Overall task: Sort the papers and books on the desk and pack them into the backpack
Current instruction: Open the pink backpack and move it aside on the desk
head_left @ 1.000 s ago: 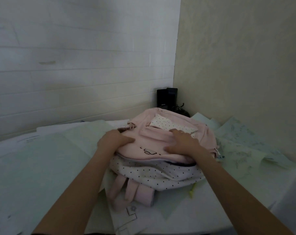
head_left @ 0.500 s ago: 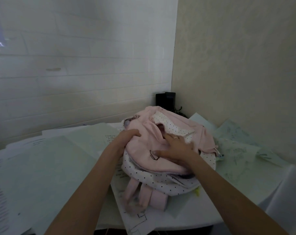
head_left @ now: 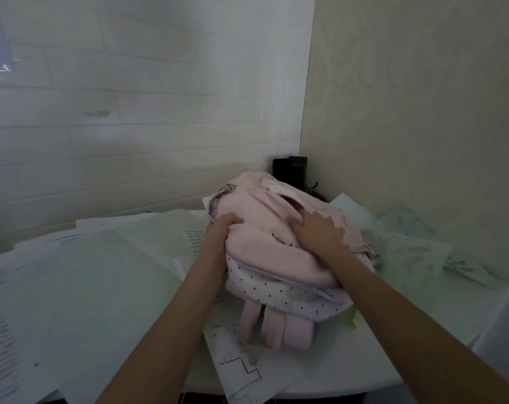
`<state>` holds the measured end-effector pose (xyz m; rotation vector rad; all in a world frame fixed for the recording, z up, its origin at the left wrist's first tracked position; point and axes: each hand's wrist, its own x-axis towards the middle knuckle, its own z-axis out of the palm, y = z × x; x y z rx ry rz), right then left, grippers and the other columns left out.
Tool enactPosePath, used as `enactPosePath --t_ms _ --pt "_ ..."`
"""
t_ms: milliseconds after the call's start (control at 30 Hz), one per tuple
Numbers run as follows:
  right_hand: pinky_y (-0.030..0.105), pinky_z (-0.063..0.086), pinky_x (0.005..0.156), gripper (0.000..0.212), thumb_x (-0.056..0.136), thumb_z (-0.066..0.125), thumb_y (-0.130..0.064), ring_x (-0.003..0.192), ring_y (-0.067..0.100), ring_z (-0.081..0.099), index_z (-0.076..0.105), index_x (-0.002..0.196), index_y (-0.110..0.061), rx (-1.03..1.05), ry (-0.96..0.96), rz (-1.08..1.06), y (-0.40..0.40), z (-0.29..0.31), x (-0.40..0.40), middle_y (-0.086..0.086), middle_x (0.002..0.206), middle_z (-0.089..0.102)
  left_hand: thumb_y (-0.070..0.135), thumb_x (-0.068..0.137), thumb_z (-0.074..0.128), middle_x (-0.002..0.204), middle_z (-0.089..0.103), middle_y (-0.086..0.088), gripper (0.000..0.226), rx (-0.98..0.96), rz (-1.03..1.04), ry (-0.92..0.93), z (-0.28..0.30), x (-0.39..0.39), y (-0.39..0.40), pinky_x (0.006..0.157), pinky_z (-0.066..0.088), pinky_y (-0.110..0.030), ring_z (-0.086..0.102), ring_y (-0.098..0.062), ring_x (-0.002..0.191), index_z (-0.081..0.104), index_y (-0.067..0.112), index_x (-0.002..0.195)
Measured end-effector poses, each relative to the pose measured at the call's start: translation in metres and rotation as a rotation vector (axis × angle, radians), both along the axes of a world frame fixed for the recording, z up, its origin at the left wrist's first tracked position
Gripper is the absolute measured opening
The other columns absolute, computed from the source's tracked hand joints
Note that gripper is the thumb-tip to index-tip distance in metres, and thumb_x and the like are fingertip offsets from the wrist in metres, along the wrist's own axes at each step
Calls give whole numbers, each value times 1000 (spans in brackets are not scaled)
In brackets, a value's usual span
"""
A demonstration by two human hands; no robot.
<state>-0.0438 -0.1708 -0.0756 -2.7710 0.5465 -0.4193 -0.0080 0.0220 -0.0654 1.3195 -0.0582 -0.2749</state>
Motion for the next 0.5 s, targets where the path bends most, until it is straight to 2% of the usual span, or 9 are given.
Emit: enactPosePath --t_ms 67,100,200,333,433,500 --pt "47 44 93 42 100 31 -41 109 36 58 58 117 -14 17 -91 -14 -8 17 5 17 116 62 7 83 52 61 55 -6 20 -119 -23 -24 4 0 -4 50 44 -20 53 -21 58 53 11 64" --pt "43 46 89 36 101 34 -32 106 35 60 61 114 -12 3 -145 -42 -11 28 6 17 113 64 4 84 51 60 55 -4 22 -198 -48 -57 10 -2 -9 55 44 -23 53 -19 59 51 12 63" --pt "39 46 88 34 100 36 -19 108 37 60 63 119 -13 -78 -314 -84 -15 71 6 19 116 64 -2 84 47 52 53 5 30 -413 -119 -122 26 -9 -25 57 45 -21 53 -11 51 45 15 61" --pt "41 47 89 39 98 36 -15 109 38 59 60 126 -25 -187 -509 -64 -23 121 1 19 119 64 -2 84 49 52 55 6 39 -604 -135 -126 40 -11 -54 60 47 -21 54 -11 53 51 18 51" --pt "41 46 85 43 97 35 -13 106 40 59 58 128 -31 -268 -600 -69 -36 142 3 21 114 64 3 78 59 60 63 2 19 -640 -217 -66 45 -16 -80 70 50 -26 60 -15 63 58 15 63" --pt "42 45 81 40 97 36 -12 102 41 58 60 126 -26 -306 -634 -69 -52 149 5 25 107 64 4 85 58 63 69 1 14 -595 -282 -4 44 -24 -101 64 54 -24 66 -12 62 62 10 74"
